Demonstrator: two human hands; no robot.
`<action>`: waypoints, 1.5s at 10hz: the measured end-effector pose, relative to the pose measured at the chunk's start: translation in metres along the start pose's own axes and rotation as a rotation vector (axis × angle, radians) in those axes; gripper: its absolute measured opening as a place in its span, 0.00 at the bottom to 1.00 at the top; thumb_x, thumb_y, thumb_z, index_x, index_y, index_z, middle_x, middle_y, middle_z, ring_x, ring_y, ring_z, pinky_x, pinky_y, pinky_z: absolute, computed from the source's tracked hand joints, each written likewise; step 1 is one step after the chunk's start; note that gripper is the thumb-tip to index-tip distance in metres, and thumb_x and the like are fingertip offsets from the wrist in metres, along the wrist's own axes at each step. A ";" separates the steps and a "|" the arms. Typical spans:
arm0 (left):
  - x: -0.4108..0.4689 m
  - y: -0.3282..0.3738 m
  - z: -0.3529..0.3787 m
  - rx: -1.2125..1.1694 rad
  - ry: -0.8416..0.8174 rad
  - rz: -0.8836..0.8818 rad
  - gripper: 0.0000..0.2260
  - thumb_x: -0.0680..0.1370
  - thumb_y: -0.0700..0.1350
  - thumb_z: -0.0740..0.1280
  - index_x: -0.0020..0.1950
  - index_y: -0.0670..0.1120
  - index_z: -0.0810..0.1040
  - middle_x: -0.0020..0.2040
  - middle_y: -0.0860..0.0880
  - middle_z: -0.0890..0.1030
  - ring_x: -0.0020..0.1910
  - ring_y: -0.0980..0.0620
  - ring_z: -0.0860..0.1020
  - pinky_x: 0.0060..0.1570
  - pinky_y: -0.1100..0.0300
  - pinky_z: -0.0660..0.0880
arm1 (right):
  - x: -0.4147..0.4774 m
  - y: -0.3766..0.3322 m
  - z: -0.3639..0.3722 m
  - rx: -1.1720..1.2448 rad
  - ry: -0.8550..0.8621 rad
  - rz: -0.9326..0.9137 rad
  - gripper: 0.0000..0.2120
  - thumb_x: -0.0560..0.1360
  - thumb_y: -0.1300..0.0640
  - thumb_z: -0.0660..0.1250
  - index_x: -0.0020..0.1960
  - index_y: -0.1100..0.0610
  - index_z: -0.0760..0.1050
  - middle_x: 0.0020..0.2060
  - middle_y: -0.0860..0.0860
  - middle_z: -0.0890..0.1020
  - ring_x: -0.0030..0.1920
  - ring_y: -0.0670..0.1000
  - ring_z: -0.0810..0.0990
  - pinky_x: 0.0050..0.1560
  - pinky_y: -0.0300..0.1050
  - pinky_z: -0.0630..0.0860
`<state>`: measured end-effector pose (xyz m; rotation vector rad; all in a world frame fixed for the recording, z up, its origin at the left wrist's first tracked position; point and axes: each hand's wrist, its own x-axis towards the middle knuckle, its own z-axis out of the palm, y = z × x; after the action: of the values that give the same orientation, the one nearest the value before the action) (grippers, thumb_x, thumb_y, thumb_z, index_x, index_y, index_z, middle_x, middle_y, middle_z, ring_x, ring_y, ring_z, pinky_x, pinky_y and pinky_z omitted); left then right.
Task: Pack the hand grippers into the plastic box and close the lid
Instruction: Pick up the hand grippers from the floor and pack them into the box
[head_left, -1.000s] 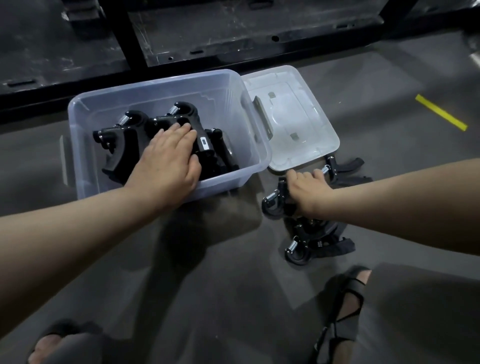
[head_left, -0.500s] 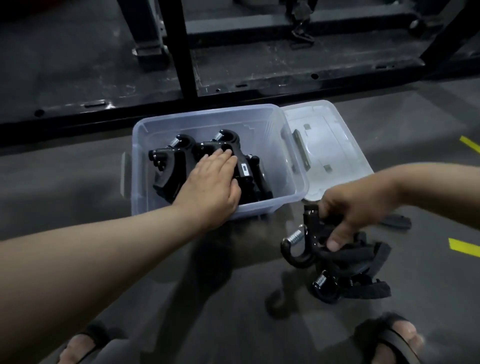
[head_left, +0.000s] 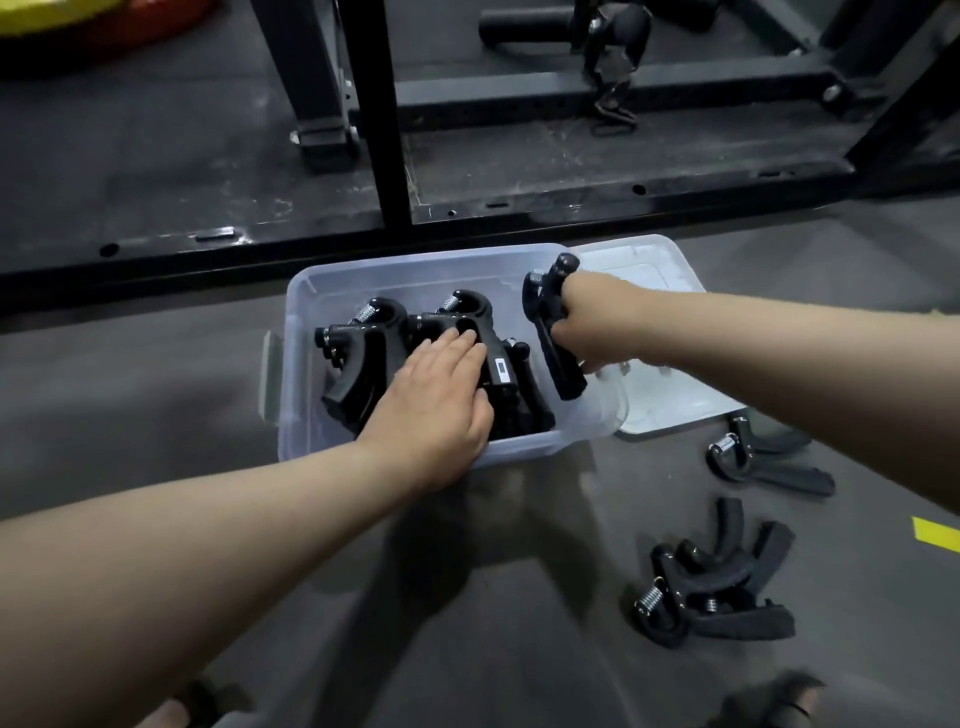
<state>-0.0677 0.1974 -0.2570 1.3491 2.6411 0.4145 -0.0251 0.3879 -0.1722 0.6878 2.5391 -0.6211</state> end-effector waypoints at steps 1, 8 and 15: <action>0.001 0.000 0.001 -0.005 -0.002 0.002 0.29 0.77 0.51 0.51 0.76 0.42 0.63 0.77 0.46 0.62 0.78 0.50 0.55 0.77 0.52 0.49 | 0.008 -0.005 0.018 -0.202 -0.001 -0.004 0.08 0.74 0.68 0.59 0.45 0.62 0.77 0.41 0.57 0.80 0.43 0.58 0.79 0.45 0.48 0.79; 0.000 0.000 0.000 -0.002 0.000 0.003 0.29 0.76 0.51 0.51 0.76 0.42 0.63 0.77 0.45 0.62 0.77 0.49 0.55 0.77 0.52 0.49 | 0.006 -0.001 0.054 -0.640 -0.142 -0.220 0.10 0.77 0.61 0.64 0.56 0.63 0.77 0.53 0.59 0.81 0.52 0.60 0.79 0.40 0.42 0.66; 0.000 0.000 -0.002 -0.005 -0.011 -0.009 0.29 0.76 0.51 0.51 0.76 0.42 0.62 0.77 0.45 0.62 0.78 0.49 0.55 0.77 0.52 0.49 | 0.015 0.001 0.057 -0.937 -0.247 -0.439 0.11 0.79 0.63 0.60 0.58 0.62 0.77 0.55 0.57 0.81 0.55 0.59 0.80 0.45 0.47 0.70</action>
<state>-0.0678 0.1976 -0.2555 1.3332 2.6343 0.4110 -0.0199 0.3645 -0.2265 -0.2618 2.3644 0.3648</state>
